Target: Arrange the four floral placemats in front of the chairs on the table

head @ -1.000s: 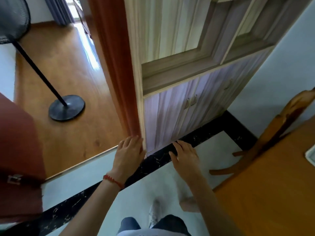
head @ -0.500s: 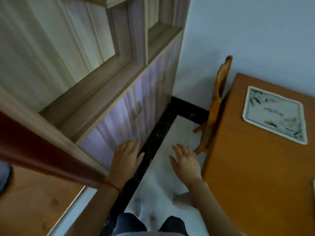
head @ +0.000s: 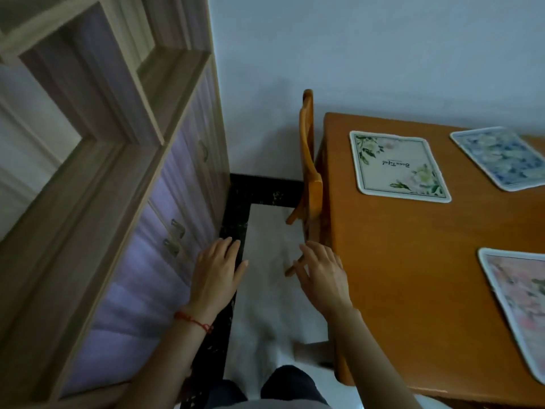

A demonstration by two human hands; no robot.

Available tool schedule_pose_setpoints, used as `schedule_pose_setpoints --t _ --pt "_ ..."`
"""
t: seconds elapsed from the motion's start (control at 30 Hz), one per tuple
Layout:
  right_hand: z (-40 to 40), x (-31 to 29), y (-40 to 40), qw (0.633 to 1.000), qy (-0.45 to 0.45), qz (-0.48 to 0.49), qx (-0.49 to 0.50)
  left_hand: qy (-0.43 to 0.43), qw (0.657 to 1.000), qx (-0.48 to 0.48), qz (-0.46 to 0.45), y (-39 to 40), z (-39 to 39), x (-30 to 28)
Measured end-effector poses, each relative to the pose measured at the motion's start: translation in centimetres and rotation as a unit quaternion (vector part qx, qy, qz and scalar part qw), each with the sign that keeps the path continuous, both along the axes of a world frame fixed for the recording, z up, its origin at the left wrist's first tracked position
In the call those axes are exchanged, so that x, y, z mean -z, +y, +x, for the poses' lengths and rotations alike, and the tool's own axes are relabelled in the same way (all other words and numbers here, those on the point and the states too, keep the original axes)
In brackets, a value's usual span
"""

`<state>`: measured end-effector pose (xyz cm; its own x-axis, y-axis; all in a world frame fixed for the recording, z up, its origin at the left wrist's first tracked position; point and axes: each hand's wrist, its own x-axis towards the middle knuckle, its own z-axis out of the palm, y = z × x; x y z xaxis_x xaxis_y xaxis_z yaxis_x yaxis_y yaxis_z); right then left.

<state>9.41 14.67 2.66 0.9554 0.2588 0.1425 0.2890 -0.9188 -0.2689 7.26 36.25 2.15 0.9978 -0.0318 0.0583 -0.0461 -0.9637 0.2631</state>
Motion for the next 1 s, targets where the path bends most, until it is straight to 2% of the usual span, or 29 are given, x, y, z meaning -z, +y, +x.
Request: schedule_pose_setpoints --t 0.47,0.73,1.0 --pt "12.3 -0.8 -4.3 0.997 0.002 0.02 0.077 -0.011 0.998 0.059 0.036 -3.6 15.2 -1.0" --pt "18.1 -0.6 -4.1 0.99 0.006 0.007 0.141 -0.006 0.993 0.106 0.044 -2.7 23.1 -0.6" --pt "23.6 -0.9 -3.7 0.98 0.018 0.01 0.196 -0.038 0.989 0.139 0.031 -1.6 30.8 -0.8"
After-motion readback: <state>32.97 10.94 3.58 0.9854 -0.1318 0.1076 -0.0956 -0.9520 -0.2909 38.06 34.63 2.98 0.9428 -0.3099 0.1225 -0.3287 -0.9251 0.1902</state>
